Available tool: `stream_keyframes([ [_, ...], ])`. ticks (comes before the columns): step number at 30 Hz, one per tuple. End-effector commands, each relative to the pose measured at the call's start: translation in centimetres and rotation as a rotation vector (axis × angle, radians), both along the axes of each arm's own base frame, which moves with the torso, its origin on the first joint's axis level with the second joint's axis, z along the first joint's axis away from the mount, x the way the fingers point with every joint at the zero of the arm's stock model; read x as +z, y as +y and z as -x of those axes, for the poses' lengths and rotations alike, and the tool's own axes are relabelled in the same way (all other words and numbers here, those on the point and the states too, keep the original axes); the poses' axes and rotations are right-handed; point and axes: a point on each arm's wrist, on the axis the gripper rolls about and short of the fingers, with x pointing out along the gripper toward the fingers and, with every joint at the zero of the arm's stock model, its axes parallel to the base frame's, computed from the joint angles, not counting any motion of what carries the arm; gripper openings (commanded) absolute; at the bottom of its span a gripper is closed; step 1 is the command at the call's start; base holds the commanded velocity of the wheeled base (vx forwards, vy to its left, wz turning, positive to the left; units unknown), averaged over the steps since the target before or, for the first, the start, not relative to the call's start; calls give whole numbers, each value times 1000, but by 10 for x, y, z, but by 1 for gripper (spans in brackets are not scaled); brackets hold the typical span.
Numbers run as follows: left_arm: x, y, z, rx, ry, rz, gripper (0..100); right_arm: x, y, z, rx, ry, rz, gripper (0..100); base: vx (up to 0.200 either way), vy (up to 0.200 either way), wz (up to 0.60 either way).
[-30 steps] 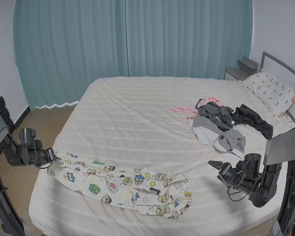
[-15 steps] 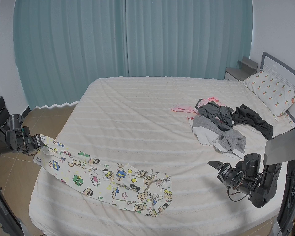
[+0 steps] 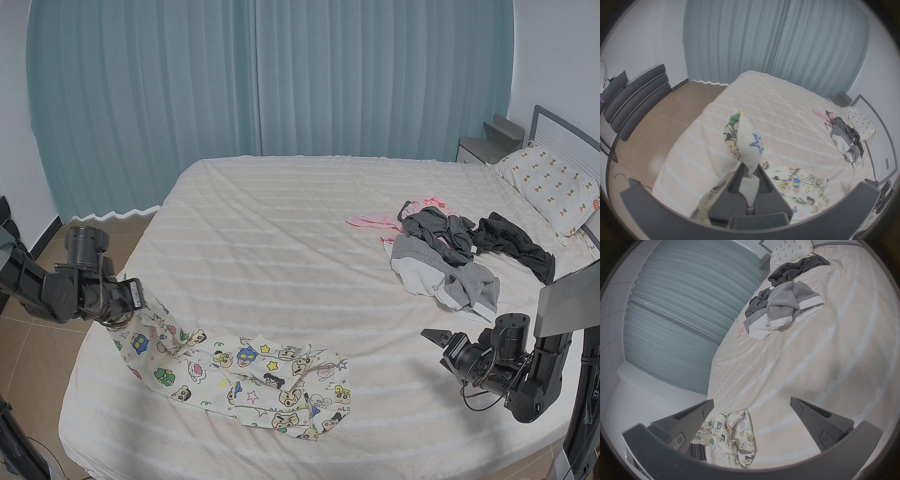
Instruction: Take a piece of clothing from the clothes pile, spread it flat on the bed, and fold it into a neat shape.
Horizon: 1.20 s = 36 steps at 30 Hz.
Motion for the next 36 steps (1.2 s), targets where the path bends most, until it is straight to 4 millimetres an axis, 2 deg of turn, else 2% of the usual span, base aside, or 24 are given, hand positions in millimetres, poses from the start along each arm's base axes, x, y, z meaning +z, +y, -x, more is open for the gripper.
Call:
stream_keyframes([
  [1, 0, -81, 18, -113, -6, 35, 0, -2, 3, 1, 9, 0, 4, 100, 0, 0, 0],
  [2, -2, -92, 20, -134, -2, 46, 0, -2, 3, 1, 11, 2, 4, 100, 0, 0, 0],
  [3, -2, -93, 20, -137, -1, 48, 0, -3, 3, 1, 12, 3, 5, 100, 0, 0, 0],
  [4, -6, -114, 22, -169, 6, 71, 0, -3, 5, 2, 17, 3, 5, 100, 0, 0, 0],
  [8, -16, -152, 25, -206, 4, 104, 0, -5, 5, 1, 15, 8, 9, 100, 0, 0, 0],
  [12, -21, -176, 28, -249, -8, 119, 0, -6, 5, 1, 15, 13, 10, 100, 0, 0, 0],
  [13, -21, -176, 28, -249, -8, 119, 0, -6, 5, 1, 15, 13, 10, 100, 0, 0, 0],
  [14, -24, -186, 31, -270, -9, 132, 0, -6, 5, 1, 15, 11, 11, 100, 0, 0, 0],
  [21, -36, -197, 28, -295, -19, 144, 0, -6, 6, 1, 20, 11, 12, 100, 0, 0, 0],
  [31, -39, -222, 39, -381, -24, 175, 0, -8, 8, 2, 26, 14, 15, 100, 0, 0, 0],
  [32, -38, -223, 39, -383, -29, 178, 100, -8, 8, 2, 26, 16, 15, 100, 0, 0, 0],
  [36, -36, -232, 41, -380, -37, 226, 100, -8, 8, 2, 26, 16, 15, 100, 0, 0, 0],
])
